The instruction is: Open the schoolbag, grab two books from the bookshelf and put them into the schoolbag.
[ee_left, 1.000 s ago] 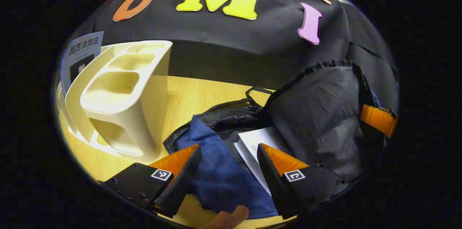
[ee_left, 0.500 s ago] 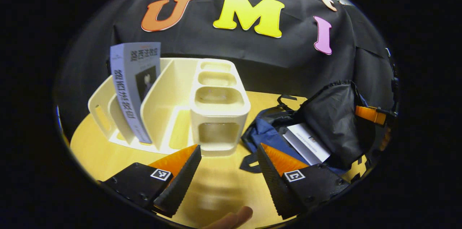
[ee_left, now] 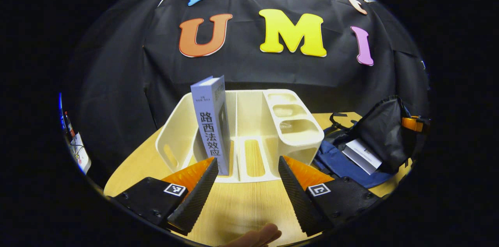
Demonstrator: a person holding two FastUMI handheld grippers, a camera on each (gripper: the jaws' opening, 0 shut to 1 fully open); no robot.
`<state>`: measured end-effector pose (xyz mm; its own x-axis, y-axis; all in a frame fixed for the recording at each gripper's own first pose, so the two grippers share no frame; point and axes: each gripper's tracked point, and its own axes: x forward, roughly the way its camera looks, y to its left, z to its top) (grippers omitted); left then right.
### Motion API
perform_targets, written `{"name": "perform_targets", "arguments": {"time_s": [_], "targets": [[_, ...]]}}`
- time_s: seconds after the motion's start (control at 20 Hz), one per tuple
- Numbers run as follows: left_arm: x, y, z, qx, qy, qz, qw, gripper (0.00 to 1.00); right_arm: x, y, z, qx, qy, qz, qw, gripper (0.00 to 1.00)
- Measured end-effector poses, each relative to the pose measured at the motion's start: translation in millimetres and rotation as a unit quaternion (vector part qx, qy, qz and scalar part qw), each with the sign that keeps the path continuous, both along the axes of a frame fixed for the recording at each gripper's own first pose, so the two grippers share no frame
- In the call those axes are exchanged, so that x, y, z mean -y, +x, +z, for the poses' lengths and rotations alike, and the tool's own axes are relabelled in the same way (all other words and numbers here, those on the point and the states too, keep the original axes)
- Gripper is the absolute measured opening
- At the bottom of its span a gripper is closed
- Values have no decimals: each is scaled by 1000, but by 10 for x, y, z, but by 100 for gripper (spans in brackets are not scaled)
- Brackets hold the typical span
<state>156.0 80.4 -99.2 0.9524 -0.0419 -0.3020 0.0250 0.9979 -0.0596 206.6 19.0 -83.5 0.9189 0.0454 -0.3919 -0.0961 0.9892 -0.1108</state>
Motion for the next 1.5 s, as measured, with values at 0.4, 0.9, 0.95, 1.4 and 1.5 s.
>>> {"name": "perform_targets", "arguments": {"time_s": [0.4,0.9,0.95,1.4,1.5], "targets": [[-418,210,603,11,10,23,1000,99,-41,-86,2,-3,8,-8,1000,1],[-534,1021,1234,-39,0,12,999,98,-146,-103,44,8,11,10,1000,1],[-521,1102,1232,-53,-1,12,998,98,-144,-103,35,8,13,10,1000,1],[-594,1500,830,-198,20,35,979,99,-88,-101,-2,7,37,16,999,2],[-694,1571,694,-233,24,48,971,97,-92,-126,18,13,42,22,999,2]]}}
